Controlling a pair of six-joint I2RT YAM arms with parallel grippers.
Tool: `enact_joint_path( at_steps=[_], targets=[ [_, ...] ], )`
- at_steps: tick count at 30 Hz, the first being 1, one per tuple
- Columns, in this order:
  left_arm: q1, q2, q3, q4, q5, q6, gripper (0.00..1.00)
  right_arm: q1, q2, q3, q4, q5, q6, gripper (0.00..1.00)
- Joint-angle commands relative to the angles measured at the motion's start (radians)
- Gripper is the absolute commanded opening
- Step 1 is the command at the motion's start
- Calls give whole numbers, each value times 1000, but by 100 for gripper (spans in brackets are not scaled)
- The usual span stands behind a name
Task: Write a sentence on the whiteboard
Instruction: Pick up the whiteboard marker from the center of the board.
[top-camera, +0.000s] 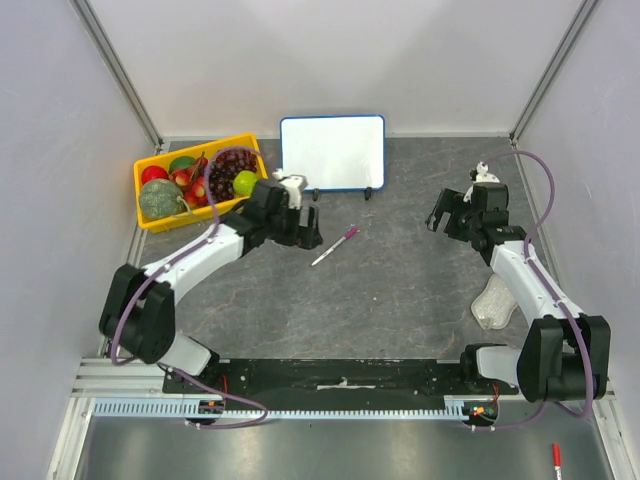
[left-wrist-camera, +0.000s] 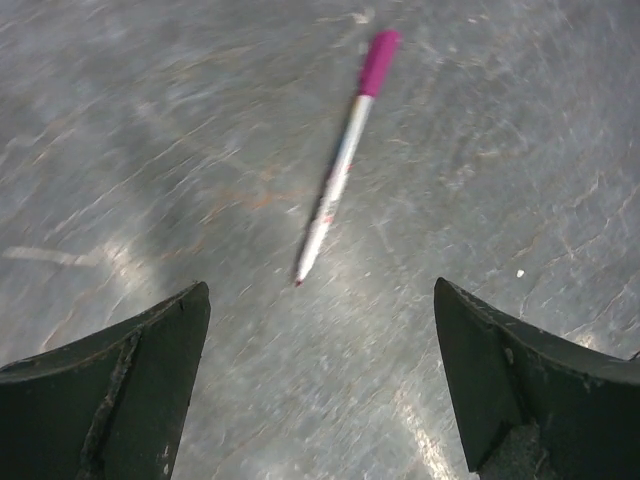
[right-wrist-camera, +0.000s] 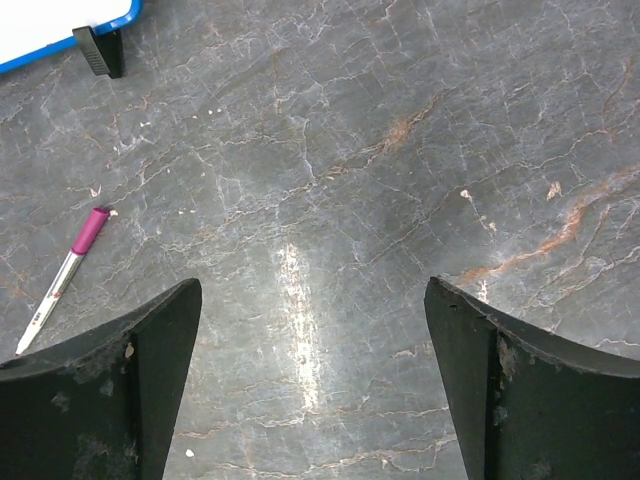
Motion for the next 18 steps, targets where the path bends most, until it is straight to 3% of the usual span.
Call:
enact_joint_path(
  at_steps=[1, 13, 18],
  targets=[
    [-131, 108, 124, -5, -65, 152, 96, 1, 0, 52, 6, -17, -23, 98],
    [-238, 312, 205, 6, -200, 226, 90, 11, -28, 15, -26, -14, -40, 98],
    [-241, 381, 216, 6, -211, 270, 81, 15, -31, 3, -31, -14, -43, 98]
  ],
)
